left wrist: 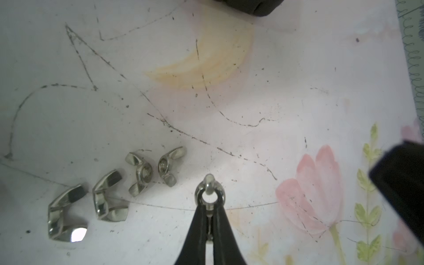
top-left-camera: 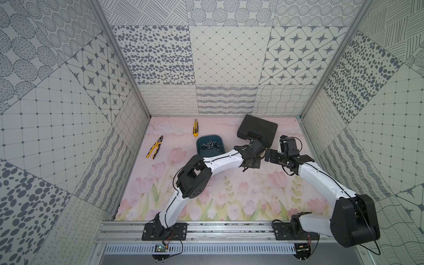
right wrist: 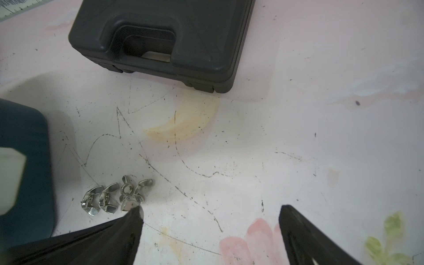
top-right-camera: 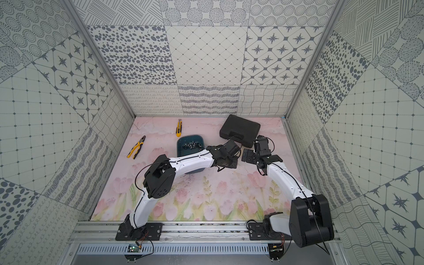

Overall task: Take out the wing nut from the storage box
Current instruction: Place the wing nut at the center of the board.

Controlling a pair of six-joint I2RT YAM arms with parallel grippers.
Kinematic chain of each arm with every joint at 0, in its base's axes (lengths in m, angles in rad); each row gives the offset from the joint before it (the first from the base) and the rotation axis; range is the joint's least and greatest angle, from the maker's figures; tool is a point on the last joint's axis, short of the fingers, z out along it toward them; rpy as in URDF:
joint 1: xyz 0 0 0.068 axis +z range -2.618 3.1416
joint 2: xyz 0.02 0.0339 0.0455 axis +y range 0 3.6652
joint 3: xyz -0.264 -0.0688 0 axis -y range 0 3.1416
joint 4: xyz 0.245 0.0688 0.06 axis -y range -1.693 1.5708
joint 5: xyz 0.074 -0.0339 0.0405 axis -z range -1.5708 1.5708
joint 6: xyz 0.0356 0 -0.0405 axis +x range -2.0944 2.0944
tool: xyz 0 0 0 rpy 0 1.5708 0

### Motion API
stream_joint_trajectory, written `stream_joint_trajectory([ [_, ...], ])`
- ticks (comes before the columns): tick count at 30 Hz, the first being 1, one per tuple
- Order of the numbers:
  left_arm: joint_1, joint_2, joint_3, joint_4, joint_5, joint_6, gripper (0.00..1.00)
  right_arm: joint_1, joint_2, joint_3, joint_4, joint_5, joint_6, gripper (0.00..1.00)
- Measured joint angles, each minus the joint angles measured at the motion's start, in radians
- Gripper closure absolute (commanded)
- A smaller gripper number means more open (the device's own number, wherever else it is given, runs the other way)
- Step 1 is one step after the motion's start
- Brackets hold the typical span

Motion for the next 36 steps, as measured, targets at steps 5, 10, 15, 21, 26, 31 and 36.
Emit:
stream_joint_trajectory([
  [5, 0.000, 0.054, 0.032, -0.001, 0.015, -0.004, 0.97, -0.004, 0.000, -0.010, 0.000, 0.000, 0.000, 0.03],
  [10, 0.001, 0.088, 0.048, 0.000, 0.015, -0.008, 0.97, -0.011, 0.000, -0.012, -0.001, 0.000, -0.001, 0.03],
  [15, 0.002, 0.112, 0.071, 0.002, 0.009, -0.019, 0.96, -0.012, 0.001, -0.012, -0.002, -0.002, -0.002, 0.03],
  [21, 0.007, 0.121, 0.085, 0.006, 0.007, -0.027, 0.92, -0.012, 0.013, -0.012, -0.002, -0.012, -0.003, 0.03],
  [26, 0.022, 0.123, 0.087, 0.007, 0.005, -0.032, 0.87, -0.012, 0.014, -0.012, 0.000, -0.018, -0.005, 0.03],
  [31, 0.034, 0.123, 0.087, 0.006, 0.011, -0.035, 0.81, -0.012, 0.014, -0.012, 0.000, -0.021, -0.005, 0.03],
  [36, 0.040, 0.122, 0.087, 0.007, 0.031, -0.034, 0.77, -0.012, 0.014, -0.012, 0.000, -0.024, -0.005, 0.03],
])
